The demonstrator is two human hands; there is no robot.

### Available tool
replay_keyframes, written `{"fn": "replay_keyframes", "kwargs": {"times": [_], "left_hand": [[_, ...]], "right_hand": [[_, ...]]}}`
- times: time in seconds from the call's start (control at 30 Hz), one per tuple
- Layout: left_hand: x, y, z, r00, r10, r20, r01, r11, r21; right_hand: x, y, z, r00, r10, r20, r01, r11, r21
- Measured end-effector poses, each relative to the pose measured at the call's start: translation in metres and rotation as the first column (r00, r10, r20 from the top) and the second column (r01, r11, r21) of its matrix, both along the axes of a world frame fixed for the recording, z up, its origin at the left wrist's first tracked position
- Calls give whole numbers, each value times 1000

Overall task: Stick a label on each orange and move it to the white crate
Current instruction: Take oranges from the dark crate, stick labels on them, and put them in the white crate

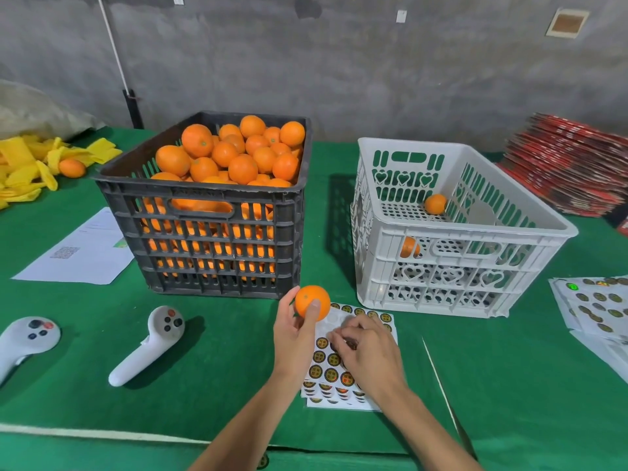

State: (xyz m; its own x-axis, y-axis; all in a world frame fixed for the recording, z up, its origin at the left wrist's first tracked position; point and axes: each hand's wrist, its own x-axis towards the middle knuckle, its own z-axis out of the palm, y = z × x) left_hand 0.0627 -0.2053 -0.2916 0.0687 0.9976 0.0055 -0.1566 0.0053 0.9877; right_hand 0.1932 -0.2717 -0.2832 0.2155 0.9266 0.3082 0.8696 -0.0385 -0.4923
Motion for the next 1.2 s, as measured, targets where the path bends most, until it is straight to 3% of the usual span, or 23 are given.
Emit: {"fn": "replay_keyframes", "kwargs": {"times": [0.27, 0.67, 0.77, 0.9, 1.07, 1.2], "left_hand": [[-1, -1, 2, 999, -14, -32, 14, 1000, 1], [-3, -3, 6, 999, -38, -24, 37, 999, -24], [-4, -4, 7, 999, -45, -20, 45, 999, -4], [-2, -5, 20, 998, -56, 35, 55, 998, 45], [8, 0, 57, 987, -91, 134, 77, 992, 104], [16, 11, 98, 976, -128, 174, 98, 980, 171]], "right_hand": [[1, 9, 1, 956, -19, -292, 5, 999, -48], [9, 16, 10, 868, -128, -480, 42, 982, -187], [5, 18, 22, 856, -182, -483, 162, 983, -84], [-8, 24, 46, 913, -142, -381, 233, 951, 203], [-14, 32, 81, 939, 0, -345, 164, 879, 447], [-11, 33, 115, 936, 93, -340, 103, 850, 516]]}}
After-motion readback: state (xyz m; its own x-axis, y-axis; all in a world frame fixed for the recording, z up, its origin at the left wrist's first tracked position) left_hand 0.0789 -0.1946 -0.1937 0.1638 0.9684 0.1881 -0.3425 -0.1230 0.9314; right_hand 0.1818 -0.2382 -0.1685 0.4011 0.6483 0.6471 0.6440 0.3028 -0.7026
